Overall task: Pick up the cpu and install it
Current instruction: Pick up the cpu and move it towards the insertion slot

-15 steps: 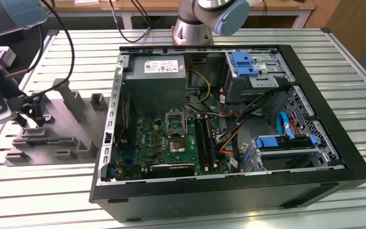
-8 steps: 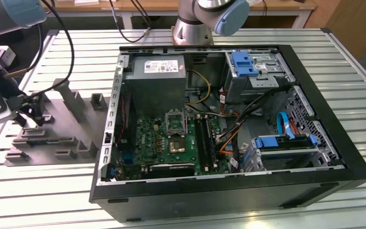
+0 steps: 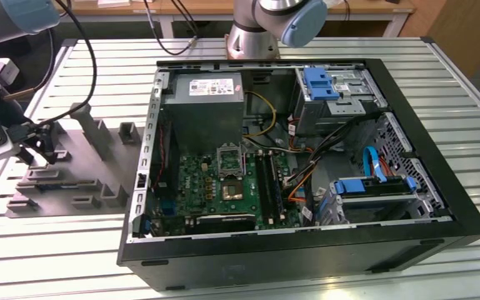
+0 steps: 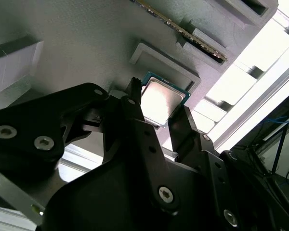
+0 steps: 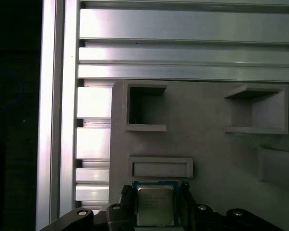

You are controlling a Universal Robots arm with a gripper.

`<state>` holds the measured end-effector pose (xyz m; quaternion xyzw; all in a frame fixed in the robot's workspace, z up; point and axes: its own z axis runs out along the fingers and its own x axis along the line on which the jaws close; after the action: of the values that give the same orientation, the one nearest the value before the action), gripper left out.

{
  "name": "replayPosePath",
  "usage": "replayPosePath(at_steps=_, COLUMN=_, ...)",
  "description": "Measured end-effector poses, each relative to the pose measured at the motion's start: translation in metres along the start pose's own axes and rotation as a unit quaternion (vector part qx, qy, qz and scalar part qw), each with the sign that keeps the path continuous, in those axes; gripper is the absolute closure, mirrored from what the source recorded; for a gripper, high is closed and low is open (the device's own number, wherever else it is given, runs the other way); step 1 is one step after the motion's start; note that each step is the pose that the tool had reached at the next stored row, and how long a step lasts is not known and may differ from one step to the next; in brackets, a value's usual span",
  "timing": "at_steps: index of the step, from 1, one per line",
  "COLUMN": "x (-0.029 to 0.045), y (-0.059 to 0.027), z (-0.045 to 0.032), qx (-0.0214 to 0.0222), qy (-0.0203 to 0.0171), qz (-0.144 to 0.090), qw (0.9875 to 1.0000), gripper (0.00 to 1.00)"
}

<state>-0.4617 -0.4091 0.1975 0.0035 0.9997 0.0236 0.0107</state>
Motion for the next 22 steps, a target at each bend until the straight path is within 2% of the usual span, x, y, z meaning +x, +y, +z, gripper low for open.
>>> replayPosePath(at_steps=1, x=0.0, y=0.0001, z=-0.0029, qx=0.0, qy=0.0001, qz=0.0, qw=1.0, gripper=0.53)
replayPosePath(at_steps=22, x=-0.0002, y=0.0004, z=-0.009, qx=0.0, qy=0.0, qz=0.0, qw=1.0, gripper=0.53)
